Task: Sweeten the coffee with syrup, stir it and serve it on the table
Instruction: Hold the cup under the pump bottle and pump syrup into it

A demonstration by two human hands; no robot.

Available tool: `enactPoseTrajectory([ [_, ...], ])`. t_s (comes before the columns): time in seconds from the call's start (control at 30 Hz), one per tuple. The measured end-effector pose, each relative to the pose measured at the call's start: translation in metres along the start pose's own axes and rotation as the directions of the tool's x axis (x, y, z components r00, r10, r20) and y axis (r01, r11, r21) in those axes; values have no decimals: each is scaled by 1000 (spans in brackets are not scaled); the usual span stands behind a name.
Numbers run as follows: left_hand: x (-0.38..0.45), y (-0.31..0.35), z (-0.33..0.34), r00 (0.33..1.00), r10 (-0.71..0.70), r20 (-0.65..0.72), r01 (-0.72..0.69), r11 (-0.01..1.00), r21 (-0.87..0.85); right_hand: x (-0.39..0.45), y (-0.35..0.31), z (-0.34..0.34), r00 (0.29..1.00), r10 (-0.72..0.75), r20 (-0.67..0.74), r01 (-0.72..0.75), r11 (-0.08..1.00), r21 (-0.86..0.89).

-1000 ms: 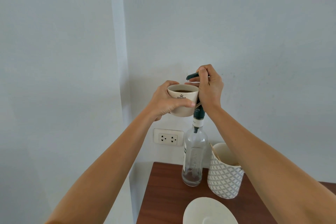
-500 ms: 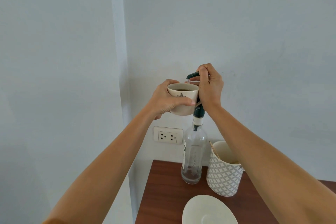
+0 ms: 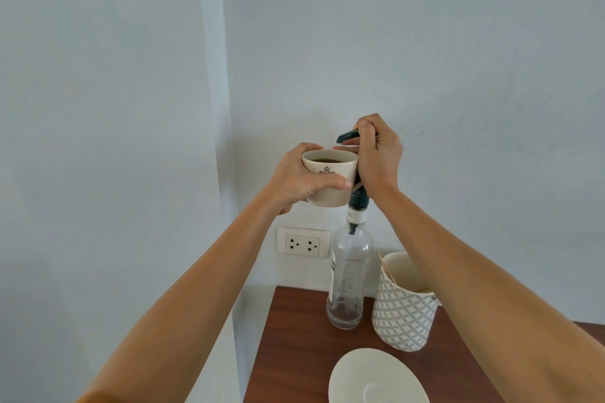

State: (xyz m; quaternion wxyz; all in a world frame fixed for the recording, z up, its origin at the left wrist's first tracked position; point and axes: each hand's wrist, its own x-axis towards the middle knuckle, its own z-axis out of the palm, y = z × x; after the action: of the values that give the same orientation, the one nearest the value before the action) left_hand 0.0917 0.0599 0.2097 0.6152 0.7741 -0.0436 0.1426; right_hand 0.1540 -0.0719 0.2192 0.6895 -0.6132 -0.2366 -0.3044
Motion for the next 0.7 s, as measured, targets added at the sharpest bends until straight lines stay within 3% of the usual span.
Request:
enactPoseTrajectory([
  [0.7,-5,7,3,1000,26,-15,-26,1000,-4,4,-10,-8,992,88,88,-77,989,-124],
])
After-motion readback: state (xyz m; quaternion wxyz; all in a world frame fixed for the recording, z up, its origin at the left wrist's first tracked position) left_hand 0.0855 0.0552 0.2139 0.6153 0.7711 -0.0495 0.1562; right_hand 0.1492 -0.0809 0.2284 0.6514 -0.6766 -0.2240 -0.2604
